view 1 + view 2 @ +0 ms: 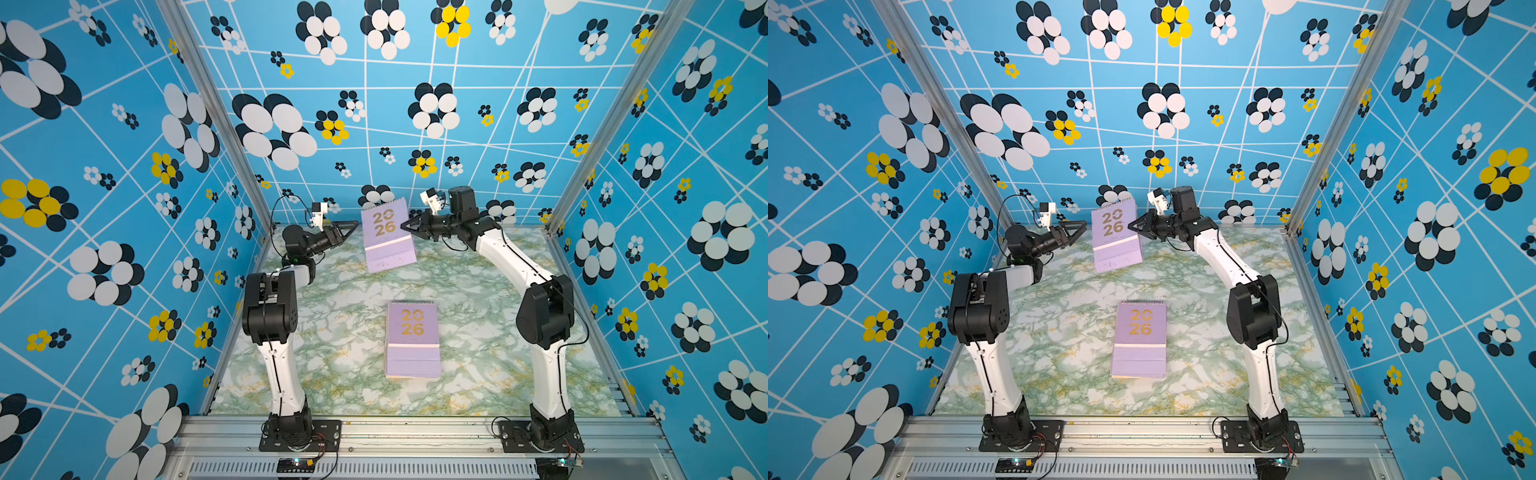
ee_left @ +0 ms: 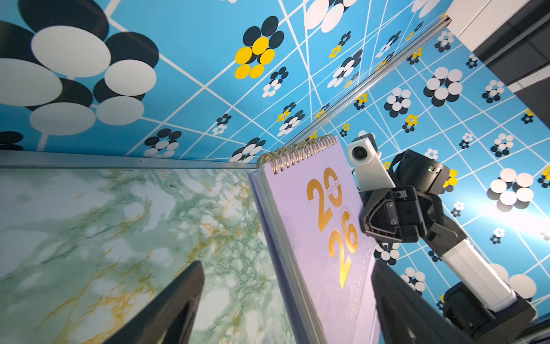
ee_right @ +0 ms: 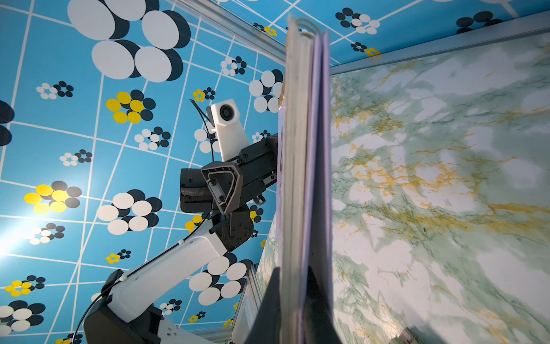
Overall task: Stack the calendars
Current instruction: Pick up the calendar at the center of the board.
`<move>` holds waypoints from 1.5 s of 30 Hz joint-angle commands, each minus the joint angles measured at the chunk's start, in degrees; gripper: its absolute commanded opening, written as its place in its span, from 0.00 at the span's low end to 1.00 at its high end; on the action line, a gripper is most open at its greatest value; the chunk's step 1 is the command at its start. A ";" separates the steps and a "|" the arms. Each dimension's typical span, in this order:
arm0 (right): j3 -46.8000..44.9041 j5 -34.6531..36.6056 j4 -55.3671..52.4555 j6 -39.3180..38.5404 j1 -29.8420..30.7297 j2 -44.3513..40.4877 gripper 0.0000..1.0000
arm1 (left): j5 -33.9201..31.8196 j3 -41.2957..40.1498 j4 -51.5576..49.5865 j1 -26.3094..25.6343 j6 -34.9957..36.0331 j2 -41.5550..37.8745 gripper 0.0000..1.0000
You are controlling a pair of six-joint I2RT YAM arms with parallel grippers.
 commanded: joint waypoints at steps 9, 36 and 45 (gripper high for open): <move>-0.13 -4.61 7.19 0.14 2.07 -3.07 0.00 | 3.95 1.33 1.71 -1.21 -0.34 -1.13 0.88; -3.04 -3.94 13.33 1.98 2.61 -3.09 0.00 | 8.95 3.71 11.75 -2.42 -11.92 -1.98 0.21; -4.40 -2.52 11.34 -0.35 2.68 -5.32 0.00 | 9.83 3.72 11.15 -2.87 -12.44 -3.28 0.00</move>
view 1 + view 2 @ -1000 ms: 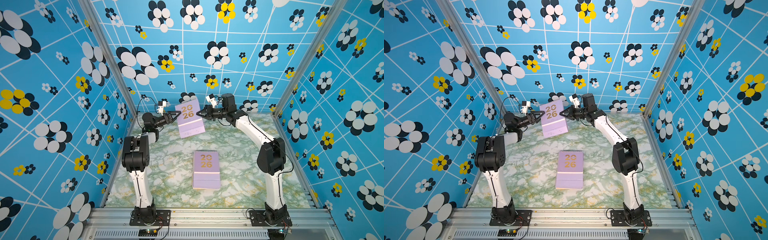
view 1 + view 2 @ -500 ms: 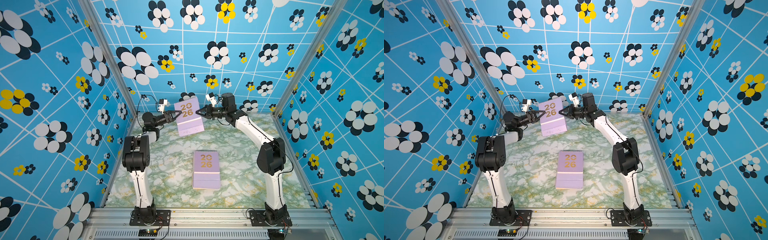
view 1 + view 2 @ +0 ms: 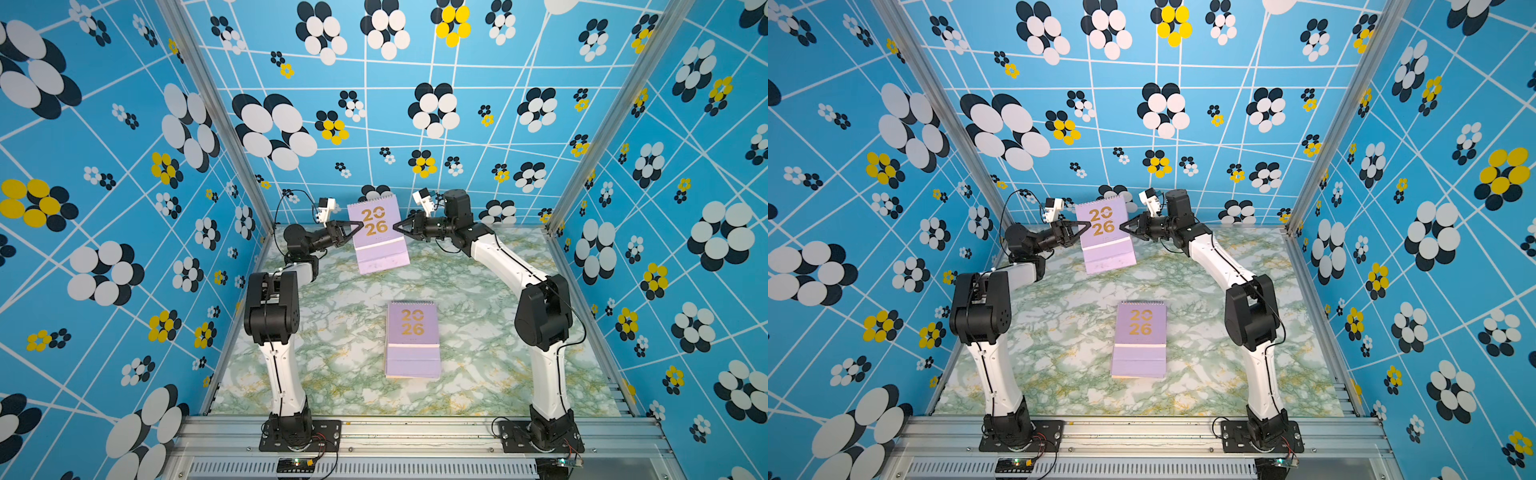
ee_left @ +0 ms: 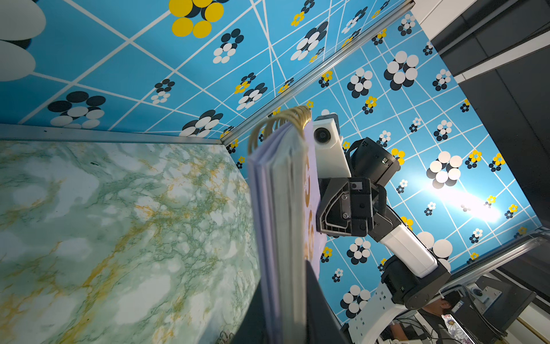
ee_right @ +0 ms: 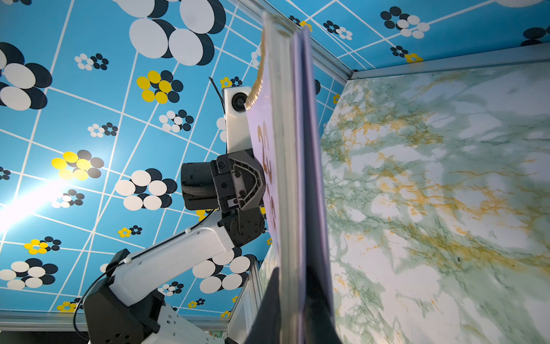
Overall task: Stack the calendars
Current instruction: Pick up the calendar at the center of the board.
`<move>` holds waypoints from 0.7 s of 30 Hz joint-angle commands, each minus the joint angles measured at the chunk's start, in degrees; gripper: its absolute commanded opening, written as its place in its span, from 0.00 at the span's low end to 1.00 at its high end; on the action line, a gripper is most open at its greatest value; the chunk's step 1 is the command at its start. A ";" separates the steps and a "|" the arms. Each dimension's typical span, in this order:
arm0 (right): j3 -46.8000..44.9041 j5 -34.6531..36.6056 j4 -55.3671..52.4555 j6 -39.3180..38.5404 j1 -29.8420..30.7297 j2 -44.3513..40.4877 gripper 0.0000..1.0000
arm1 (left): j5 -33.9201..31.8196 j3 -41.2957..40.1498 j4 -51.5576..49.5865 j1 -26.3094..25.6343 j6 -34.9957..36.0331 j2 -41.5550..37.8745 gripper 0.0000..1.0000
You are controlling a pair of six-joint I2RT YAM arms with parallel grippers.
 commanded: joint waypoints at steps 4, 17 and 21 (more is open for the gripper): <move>-1.15 2.13 -2.69 -3.64 0.82 -6.46 0.10 | 3.63 2.69 3.29 -1.27 0.93 -3.88 0.00; -11.16 17.93 -14.33 -11.89 -3.29 -20.53 0.66 | 5.04 3.76 -9.44 -2.14 7.15 -9.75 0.00; -17.82 20.00 -14.47 -12.51 -6.07 -26.41 0.72 | 5.44 2.57 -13.07 -3.53 8.23 -11.47 0.00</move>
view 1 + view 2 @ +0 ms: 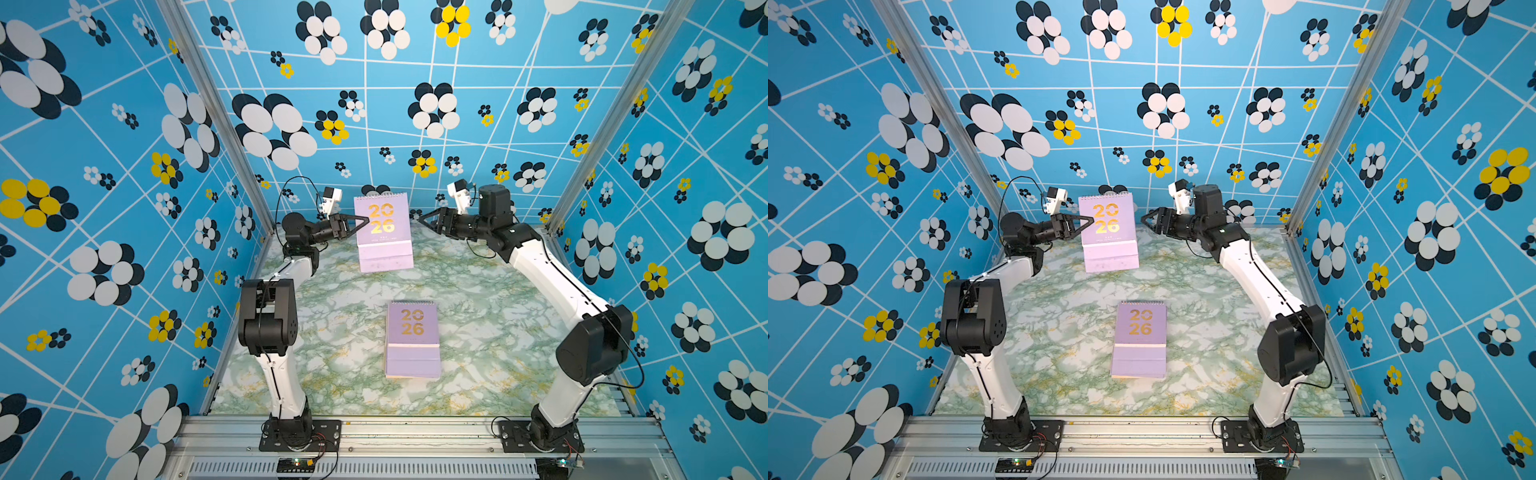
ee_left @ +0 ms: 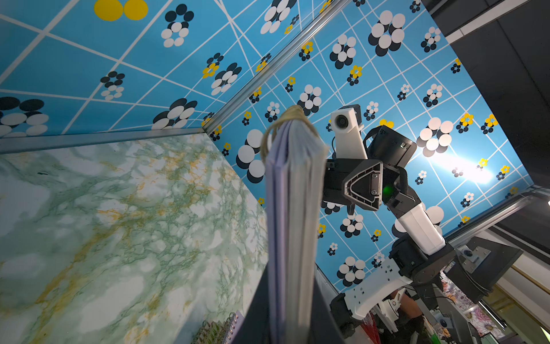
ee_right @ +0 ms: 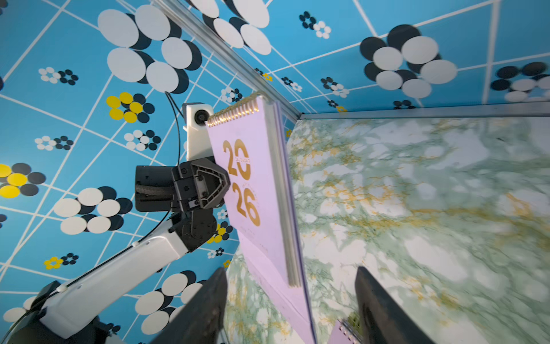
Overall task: Stack the calendars
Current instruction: Pick up the calendar at the center of the board, then place the calendar at the calendar.
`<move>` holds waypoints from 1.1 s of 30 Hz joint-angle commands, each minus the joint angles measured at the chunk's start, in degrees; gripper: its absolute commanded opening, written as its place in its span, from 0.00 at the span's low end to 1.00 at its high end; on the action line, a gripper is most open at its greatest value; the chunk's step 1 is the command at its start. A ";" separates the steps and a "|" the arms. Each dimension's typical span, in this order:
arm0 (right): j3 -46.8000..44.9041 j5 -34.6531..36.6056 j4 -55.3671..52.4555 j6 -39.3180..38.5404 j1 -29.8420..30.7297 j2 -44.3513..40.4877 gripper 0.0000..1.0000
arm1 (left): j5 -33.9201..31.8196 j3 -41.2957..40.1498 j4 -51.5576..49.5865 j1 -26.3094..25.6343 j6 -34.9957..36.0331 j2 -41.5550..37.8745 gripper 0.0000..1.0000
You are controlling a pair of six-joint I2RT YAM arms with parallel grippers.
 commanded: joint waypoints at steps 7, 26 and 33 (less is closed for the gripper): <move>-12.17 8.60 -4.07 -3.74 -5.57 -11.16 0.81 | -5.46 -0.79 -49.22 -3.99 34.80 -13.15 0.00; -24.27 11.13 -6.47 -5.46 -7.18 -19.09 0.84 | -11.11 -17.54 -55.35 -12.68 41.78 -28.82 0.00; -28.86 10.00 -6.25 -4.65 -7.26 -19.85 0.94 | -11.85 -26.23 -48.17 -15.36 35.12 -33.95 0.00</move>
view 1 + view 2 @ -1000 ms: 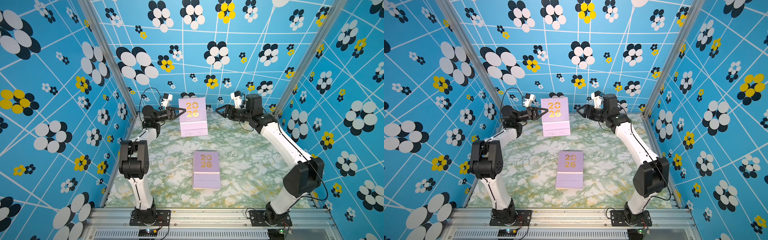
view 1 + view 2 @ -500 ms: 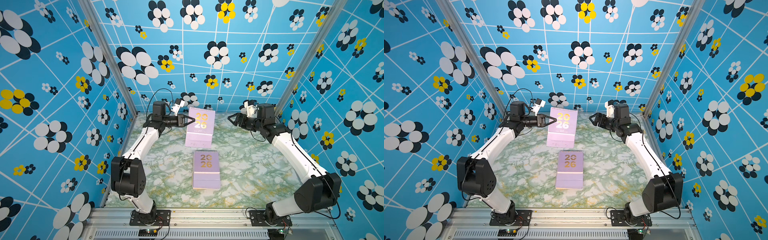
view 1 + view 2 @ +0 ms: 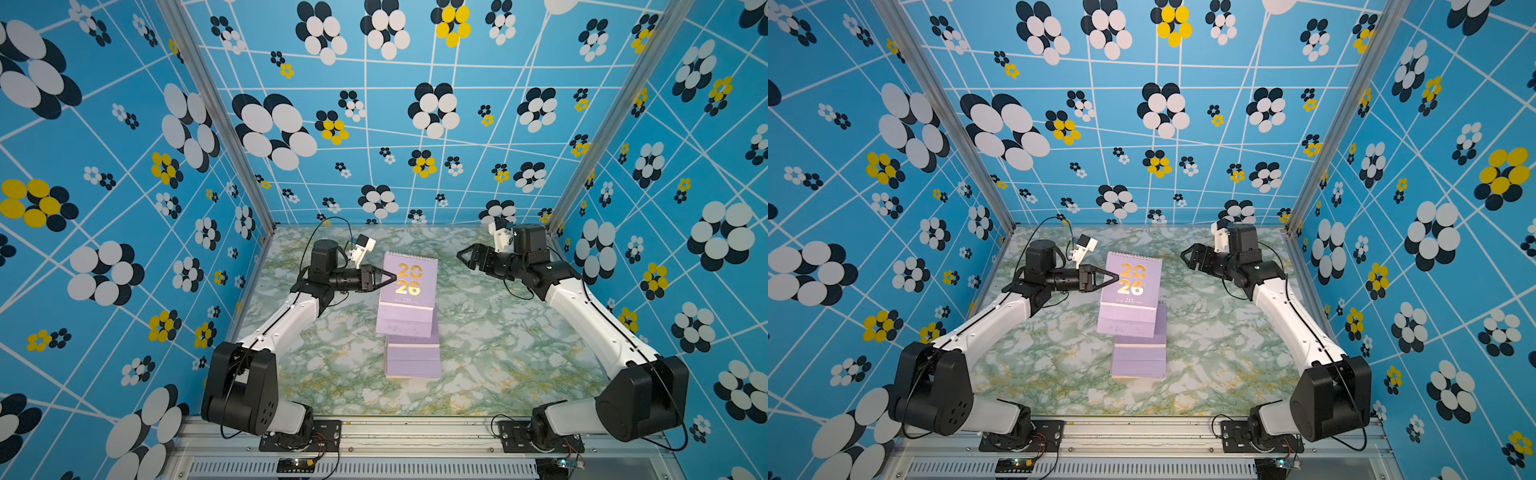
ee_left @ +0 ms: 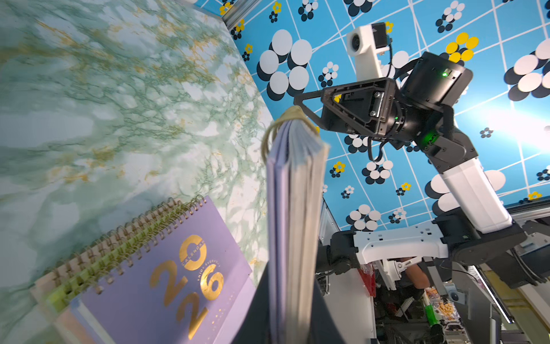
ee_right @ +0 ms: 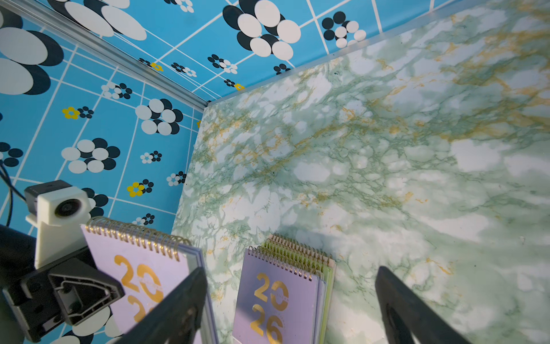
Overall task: Stack the calendars
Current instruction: Place the calendar at the calendar.
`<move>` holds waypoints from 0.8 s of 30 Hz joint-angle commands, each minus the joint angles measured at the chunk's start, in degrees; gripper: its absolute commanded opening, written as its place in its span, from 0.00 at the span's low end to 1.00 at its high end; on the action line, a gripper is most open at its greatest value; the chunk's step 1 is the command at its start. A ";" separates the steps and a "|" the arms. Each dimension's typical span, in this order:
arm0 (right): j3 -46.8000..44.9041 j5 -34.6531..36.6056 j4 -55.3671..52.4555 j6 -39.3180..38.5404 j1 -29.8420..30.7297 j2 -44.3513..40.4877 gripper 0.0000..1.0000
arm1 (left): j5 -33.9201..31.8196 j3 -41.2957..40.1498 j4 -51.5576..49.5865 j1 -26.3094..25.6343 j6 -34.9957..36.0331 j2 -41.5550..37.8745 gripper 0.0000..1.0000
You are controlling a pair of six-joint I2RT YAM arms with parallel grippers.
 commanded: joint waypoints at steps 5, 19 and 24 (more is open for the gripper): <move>-3.90 3.52 -1.45 -0.14 -0.60 -2.23 0.99 | -1.51 -5.76 5.59 -3.67 -3.02 -5.49 0.00; -5.42 5.87 -3.68 -1.53 -0.78 -4.12 0.99 | -3.52 -18.26 36.46 -7.36 -21.25 1.28 0.00; -6.96 3.81 -3.22 -1.19 -0.80 -4.07 0.99 | -6.28 -19.45 31.66 -8.37 -17.74 0.59 0.00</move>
